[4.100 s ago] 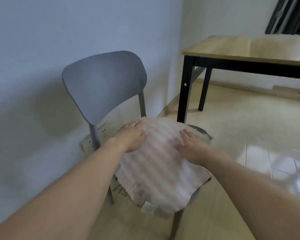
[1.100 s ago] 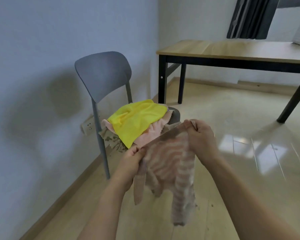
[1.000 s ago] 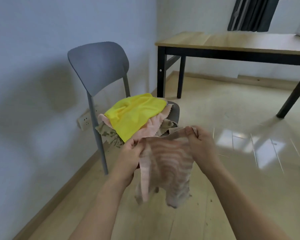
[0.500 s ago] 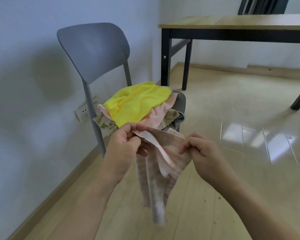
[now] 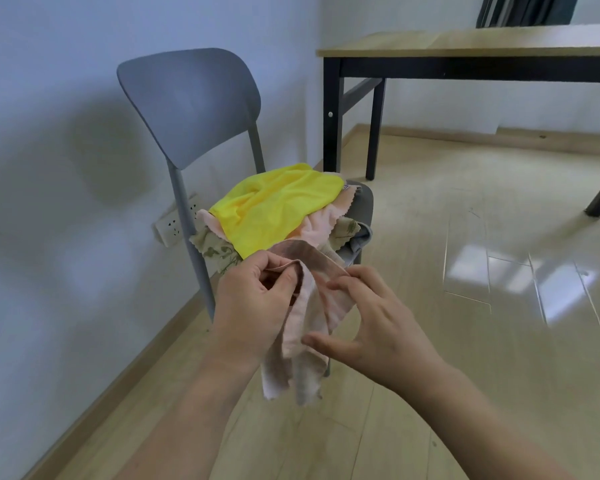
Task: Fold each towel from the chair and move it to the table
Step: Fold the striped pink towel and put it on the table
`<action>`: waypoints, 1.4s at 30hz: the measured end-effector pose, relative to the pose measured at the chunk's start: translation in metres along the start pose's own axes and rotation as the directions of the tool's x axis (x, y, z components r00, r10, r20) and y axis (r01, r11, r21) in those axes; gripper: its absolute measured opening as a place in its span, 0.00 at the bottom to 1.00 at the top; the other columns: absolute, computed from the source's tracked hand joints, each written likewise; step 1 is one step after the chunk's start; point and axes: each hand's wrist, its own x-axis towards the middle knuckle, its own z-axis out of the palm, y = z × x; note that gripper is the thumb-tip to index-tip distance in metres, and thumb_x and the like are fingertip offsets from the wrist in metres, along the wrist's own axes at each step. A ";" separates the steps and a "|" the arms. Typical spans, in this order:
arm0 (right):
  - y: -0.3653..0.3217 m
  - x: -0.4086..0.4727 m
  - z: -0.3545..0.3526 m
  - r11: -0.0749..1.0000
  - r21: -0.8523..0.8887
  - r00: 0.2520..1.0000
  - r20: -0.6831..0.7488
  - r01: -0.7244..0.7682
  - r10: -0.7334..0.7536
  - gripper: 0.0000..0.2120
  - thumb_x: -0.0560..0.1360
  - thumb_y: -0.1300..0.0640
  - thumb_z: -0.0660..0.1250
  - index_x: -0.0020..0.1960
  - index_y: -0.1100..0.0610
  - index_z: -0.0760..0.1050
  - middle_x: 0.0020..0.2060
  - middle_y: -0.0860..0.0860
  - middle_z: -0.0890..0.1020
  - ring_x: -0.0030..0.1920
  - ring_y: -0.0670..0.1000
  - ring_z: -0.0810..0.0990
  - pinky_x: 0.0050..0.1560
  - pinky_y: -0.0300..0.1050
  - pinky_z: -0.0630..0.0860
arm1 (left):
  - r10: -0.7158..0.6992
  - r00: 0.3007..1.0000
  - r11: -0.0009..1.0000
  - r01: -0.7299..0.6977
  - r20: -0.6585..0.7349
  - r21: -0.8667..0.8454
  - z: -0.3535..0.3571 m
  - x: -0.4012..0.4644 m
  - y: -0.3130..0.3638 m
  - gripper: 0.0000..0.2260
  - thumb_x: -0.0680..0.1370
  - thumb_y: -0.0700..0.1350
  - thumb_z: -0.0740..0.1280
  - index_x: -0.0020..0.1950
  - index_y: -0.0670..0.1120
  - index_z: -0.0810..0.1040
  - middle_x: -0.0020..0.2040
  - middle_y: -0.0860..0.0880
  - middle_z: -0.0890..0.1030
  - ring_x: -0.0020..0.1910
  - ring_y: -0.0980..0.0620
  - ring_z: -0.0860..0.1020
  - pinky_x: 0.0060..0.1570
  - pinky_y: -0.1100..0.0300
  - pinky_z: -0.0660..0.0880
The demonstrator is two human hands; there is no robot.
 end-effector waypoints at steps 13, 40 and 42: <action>0.001 -0.002 0.009 0.997 -0.004 0.984 -0.161 0.081 -0.080 0.14 0.75 0.45 0.61 0.54 0.53 0.77 0.52 0.44 0.75 0.45 0.47 0.78 0.45 0.44 0.77 | 0.024 0.998 0.987 -0.014 -0.064 0.157 -0.005 -0.001 -0.003 0.11 0.72 0.47 0.74 0.32 0.49 0.76 0.27 0.52 0.78 0.26 0.56 0.72 0.28 0.60 0.71; 0.027 0.009 -0.020 0.940 0.341 0.995 -0.103 0.024 0.011 0.08 0.74 0.57 0.70 0.47 0.49 0.71 0.31 0.44 0.78 0.30 0.44 0.71 0.33 0.36 0.68 | 0.003 1.000 0.981 -0.008 0.024 0.193 -0.037 0.010 -0.020 0.07 0.72 0.41 0.71 0.34 0.48 0.79 0.30 0.50 0.79 0.29 0.56 0.71 0.31 0.62 0.70; 0.027 0.009 -0.019 0.936 0.353 0.993 -0.113 0.018 0.024 0.08 0.75 0.57 0.69 0.49 0.49 0.71 0.32 0.44 0.78 0.31 0.45 0.71 0.34 0.39 0.70 | 0.013 1.000 0.983 -0.017 0.024 0.180 -0.037 0.010 -0.020 0.08 0.73 0.40 0.71 0.35 0.48 0.79 0.30 0.52 0.78 0.30 0.56 0.72 0.32 0.62 0.70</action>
